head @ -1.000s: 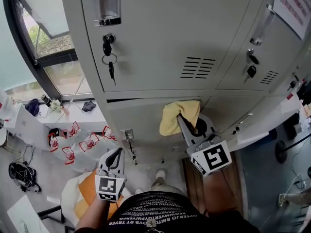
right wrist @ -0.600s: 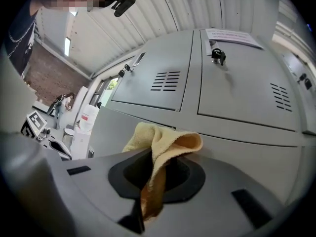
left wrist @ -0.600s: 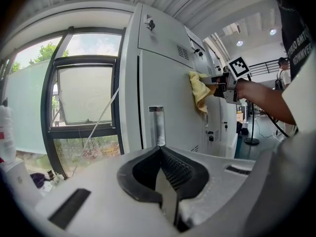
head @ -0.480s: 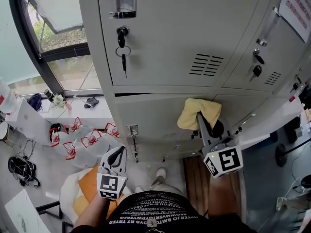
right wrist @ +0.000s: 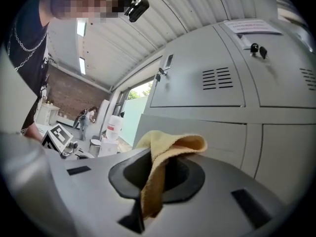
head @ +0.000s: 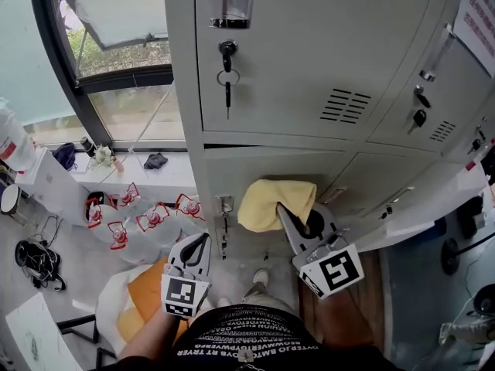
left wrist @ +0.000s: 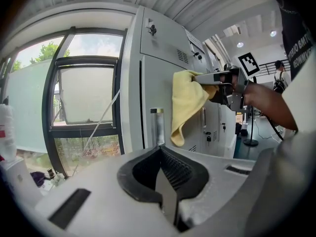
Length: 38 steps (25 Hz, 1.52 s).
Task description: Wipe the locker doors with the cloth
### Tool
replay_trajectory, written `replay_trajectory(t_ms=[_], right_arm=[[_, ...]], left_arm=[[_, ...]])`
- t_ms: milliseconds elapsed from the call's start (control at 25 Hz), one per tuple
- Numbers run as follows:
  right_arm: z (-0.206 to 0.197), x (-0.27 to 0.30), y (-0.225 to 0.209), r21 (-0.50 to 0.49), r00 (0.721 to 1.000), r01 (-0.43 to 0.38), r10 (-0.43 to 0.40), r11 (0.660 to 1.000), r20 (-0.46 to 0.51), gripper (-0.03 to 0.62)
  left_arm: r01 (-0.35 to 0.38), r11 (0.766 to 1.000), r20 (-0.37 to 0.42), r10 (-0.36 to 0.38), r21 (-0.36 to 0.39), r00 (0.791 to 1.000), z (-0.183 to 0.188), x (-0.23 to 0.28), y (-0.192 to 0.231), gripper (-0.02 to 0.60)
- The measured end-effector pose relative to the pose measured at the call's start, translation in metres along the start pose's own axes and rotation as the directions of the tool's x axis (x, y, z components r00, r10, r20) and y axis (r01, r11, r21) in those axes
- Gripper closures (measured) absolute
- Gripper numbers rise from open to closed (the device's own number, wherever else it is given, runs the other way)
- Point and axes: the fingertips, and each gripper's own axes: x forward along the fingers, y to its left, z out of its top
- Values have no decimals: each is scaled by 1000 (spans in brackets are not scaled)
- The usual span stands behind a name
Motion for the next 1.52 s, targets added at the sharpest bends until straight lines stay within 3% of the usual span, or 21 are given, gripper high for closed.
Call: replay_trajectory(t_ms=[240, 560, 800, 1080, 1520], right_arm=[[-7, 35, 49, -12, 994, -107, 107, 994, -11, 557], [-3, 59, 68, -97, 995, -99, 98, 990, -13, 557], [-17, 70, 68, -103, 996, -71, 65, 992, -65, 557], [-32, 59, 37, -110, 995, 16, -27, 994, -97, 557], [-54, 26, -13, -120, 973, 136, -156, 983, -172, 557]], left_arm=[[-11, 1000, -9, 11, -7, 1000, -8, -14, 5, 575], [-50, 999, 25, 50, -17, 998, 1, -34, 16, 575], [-60, 998, 35, 59, 2, 998, 3, -46, 19, 575], [-43, 999, 21, 43, -5, 999, -5, -47, 16, 575], [55, 998, -3, -55, 14, 998, -12, -30, -11, 575]])
